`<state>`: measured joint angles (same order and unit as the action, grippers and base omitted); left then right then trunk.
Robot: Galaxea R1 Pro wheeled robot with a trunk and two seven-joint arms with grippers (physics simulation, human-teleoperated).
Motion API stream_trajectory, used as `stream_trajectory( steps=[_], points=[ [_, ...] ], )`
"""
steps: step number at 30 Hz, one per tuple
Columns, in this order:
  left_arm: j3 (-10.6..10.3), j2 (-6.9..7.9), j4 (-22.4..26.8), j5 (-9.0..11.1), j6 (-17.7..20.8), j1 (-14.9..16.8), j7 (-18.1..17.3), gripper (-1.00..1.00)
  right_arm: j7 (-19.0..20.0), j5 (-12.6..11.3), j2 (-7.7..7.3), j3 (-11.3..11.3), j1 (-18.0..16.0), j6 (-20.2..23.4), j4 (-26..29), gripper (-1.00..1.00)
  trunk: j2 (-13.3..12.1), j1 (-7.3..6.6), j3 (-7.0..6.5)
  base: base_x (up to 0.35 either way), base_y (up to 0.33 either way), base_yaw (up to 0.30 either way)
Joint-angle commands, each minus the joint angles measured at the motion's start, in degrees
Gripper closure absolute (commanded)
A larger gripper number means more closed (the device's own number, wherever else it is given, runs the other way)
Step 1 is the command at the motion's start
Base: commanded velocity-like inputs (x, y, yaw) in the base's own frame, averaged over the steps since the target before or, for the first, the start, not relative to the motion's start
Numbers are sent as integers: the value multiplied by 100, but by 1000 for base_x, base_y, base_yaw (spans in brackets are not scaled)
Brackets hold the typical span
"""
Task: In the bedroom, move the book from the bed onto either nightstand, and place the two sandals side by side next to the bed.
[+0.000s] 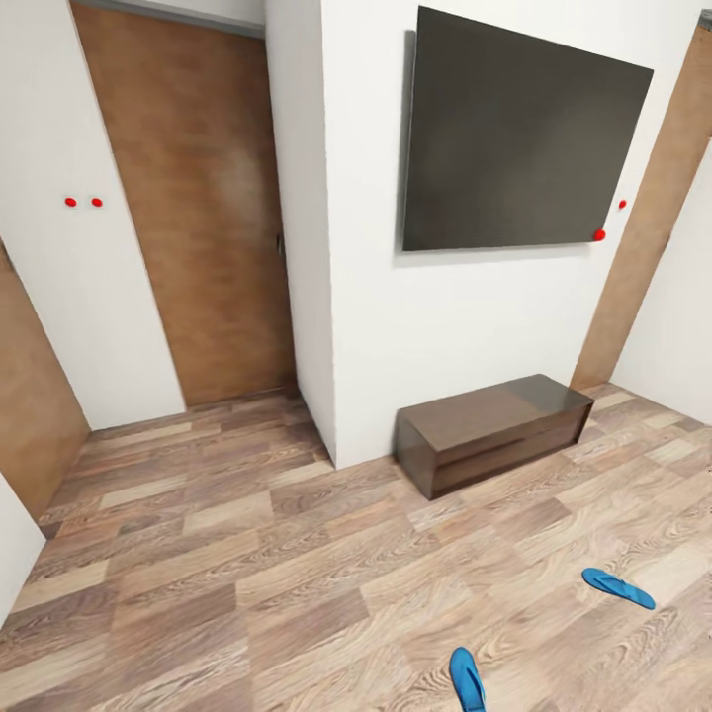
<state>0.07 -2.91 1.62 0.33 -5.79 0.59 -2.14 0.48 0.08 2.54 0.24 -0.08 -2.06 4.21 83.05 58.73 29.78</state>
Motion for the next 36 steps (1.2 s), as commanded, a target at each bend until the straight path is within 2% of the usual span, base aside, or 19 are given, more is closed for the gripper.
stream_trajectory(
  steps=[1,13,36],
  points=[
    [3,1,-4,5,-19,2,-14,-100,5,1,0,1,-1,-14,1,-100,3,0,5,0,78,-145],
    [3,1,-4,4,-19,2,-15,-100,5,1,2,2,-1,-14,1,-100,3,0,5,0,130,-47],
    [-17,-3,1,-1,-20,2,-15,-100,5,-2,9,2,-1,-14,1,-100,3,0,7,42,33,0]
  ],
)
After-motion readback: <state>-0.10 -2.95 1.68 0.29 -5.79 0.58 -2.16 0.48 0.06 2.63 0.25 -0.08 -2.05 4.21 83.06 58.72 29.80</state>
